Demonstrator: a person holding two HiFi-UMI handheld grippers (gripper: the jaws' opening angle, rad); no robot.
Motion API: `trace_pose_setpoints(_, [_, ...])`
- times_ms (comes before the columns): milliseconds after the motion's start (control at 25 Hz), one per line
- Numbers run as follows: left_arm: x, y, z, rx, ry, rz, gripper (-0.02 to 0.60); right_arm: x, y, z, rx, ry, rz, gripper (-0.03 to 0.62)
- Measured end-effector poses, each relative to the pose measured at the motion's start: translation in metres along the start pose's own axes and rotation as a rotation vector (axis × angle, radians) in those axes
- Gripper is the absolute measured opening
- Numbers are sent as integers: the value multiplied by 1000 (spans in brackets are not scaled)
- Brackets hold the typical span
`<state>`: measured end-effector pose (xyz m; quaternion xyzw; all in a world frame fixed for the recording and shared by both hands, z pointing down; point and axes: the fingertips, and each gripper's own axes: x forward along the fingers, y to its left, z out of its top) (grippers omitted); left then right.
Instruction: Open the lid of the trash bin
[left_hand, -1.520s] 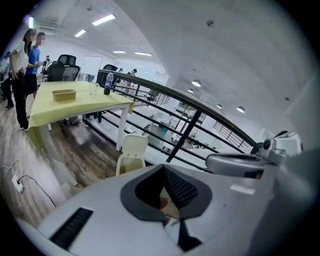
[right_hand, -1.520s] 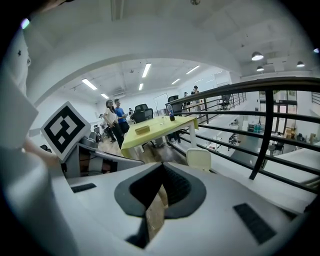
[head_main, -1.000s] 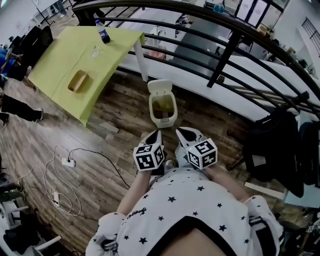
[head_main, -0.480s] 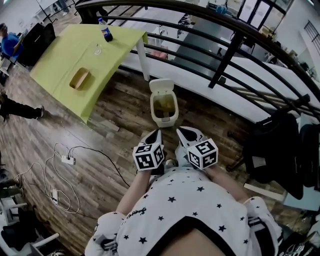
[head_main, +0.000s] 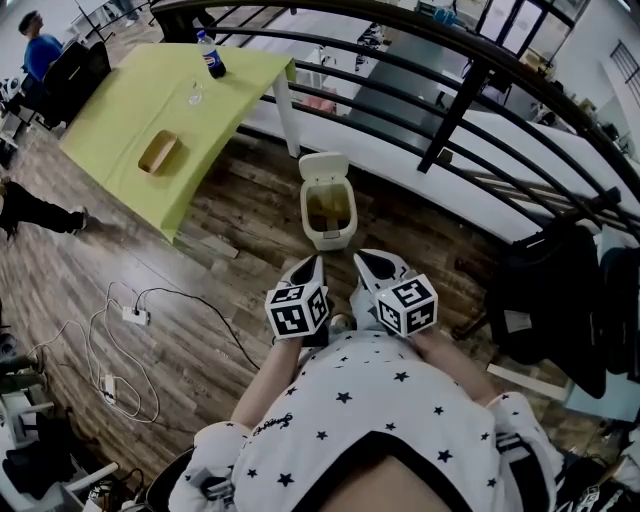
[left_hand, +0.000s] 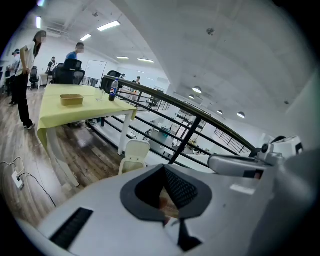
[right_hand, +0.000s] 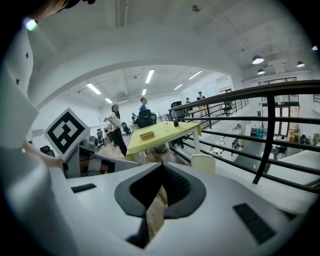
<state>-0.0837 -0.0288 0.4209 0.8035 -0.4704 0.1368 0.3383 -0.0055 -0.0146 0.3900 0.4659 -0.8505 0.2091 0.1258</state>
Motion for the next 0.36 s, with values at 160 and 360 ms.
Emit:
trace_pose_setpoints(160, [0, -1, -2, -3, 0, 0, 11, -1, -1, -2, 3, -2, 1, -6])
trace_pose_setpoints(360, [0, -2, -4, -7, 2, -2, 11, -3, 0, -3, 1, -1, 4, -6])
